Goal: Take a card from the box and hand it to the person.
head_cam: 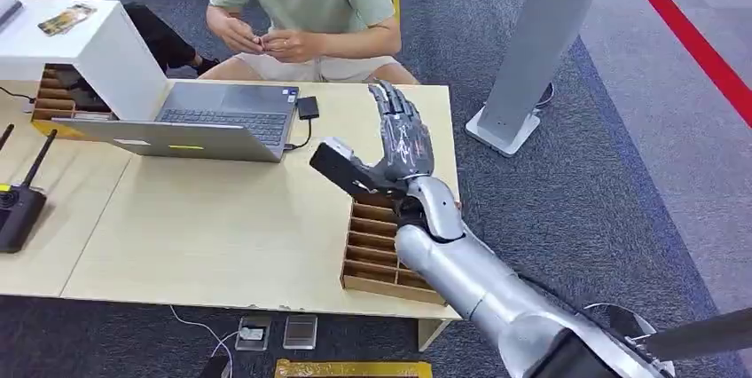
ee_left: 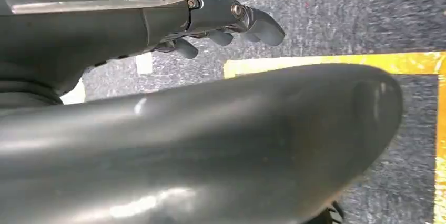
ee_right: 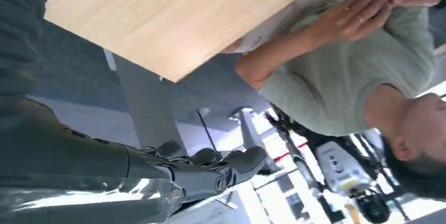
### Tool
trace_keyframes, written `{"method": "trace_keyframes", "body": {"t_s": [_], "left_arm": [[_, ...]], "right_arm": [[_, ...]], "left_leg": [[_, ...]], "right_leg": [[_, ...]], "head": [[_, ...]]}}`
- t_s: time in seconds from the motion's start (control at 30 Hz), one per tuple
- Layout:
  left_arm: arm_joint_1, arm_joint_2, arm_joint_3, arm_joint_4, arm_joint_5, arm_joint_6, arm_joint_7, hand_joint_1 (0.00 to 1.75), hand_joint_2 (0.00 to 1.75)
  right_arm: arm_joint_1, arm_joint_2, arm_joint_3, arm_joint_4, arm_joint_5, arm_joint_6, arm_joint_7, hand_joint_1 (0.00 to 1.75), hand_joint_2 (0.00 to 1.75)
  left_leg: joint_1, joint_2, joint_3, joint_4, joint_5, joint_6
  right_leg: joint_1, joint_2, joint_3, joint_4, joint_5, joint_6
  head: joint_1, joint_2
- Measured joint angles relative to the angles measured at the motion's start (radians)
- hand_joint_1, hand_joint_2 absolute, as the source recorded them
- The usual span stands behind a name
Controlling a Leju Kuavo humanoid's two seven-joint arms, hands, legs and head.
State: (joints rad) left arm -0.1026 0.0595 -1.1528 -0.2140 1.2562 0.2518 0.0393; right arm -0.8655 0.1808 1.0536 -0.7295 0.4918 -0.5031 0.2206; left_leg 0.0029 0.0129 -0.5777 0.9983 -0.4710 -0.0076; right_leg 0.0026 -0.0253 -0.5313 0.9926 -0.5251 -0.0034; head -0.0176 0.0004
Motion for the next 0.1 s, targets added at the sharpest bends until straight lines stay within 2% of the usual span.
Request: {"method": "trace_keyframes", "body": {"t_s": [0.1], "left_arm": [[0.001, 0.000, 0.000, 0.000, -0.002, -0.001, 0.003, 0.00, 0.00]], "right_arm": [[0.081, -0.077, -0.058, -0.174, 0.000, 0.052, 0.025, 0.00, 1.75]], "left_leg": [[0.000, 0.000, 0.000, 0.000, 0.000, 0.000]], "right_leg": [[0.000, -0.001, 0.000, -0.001, 0.000, 0.000]], "head": [[0.001, 0.000]]}}
